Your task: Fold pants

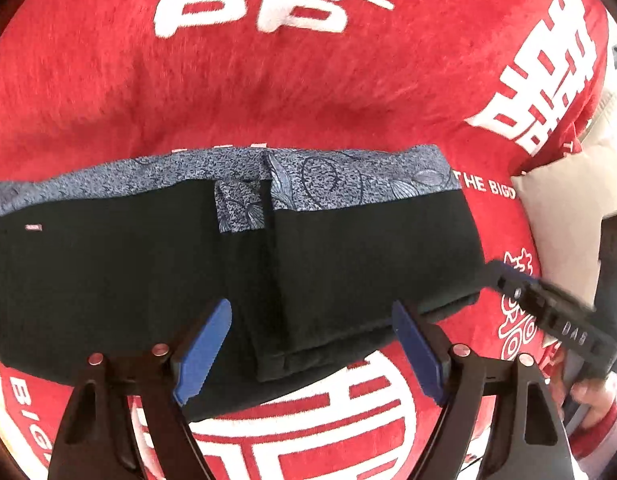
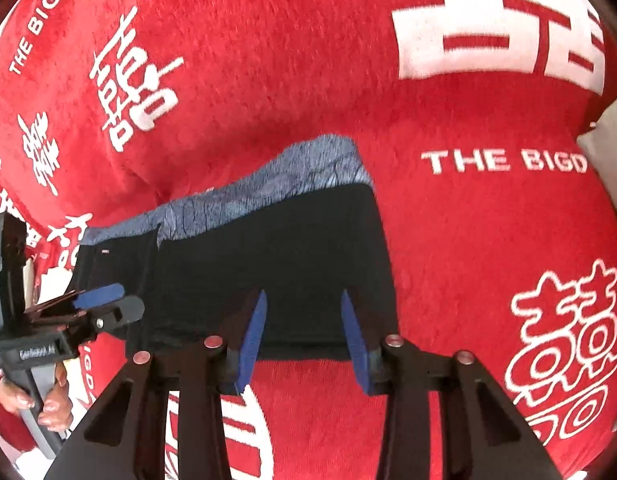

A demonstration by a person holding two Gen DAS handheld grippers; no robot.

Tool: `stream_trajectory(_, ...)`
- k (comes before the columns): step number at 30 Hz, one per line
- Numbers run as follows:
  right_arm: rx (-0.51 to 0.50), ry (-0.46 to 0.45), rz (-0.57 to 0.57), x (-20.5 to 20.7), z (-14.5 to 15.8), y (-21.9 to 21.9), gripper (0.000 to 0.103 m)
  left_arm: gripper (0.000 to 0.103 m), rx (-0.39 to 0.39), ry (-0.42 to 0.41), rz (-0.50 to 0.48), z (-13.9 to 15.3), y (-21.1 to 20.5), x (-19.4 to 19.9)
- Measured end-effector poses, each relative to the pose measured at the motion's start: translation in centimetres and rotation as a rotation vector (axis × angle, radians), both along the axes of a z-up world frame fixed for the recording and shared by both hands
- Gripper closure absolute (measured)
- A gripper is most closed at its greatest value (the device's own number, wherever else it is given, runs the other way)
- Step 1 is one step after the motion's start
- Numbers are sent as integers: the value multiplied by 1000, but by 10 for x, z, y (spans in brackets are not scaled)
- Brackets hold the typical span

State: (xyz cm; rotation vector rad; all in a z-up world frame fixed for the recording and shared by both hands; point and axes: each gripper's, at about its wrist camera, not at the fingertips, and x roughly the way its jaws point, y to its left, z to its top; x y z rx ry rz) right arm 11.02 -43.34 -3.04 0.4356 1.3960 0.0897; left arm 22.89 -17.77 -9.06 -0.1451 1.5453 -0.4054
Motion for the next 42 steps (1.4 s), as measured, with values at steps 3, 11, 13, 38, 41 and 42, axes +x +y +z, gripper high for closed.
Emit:
stream_trajectory(3,4,7,1,-4,-3,2,60,48,-27,47,-13,-12,-7,5)
stream_trajectory(11,2,2,-10,-4,0,-2,62,99,-63,42,-68,-3,-20,-7)
stream_trajectory(13,7,6,-13,-5,0,-3,63,99,-34,1,-113,8,-25,-15)
stream_trajectory(38,19,14,37,16,4,13,66,98,103,-42,-59,18,-17,-6)
stream_trajectory(41,9,15,27,30,-1,10,67,98,95,-48,-28,16,-28,8)
stream_trajectory(42,12,13,21,33,-2,9,67,98,100,-59,-23,15,-31,11)
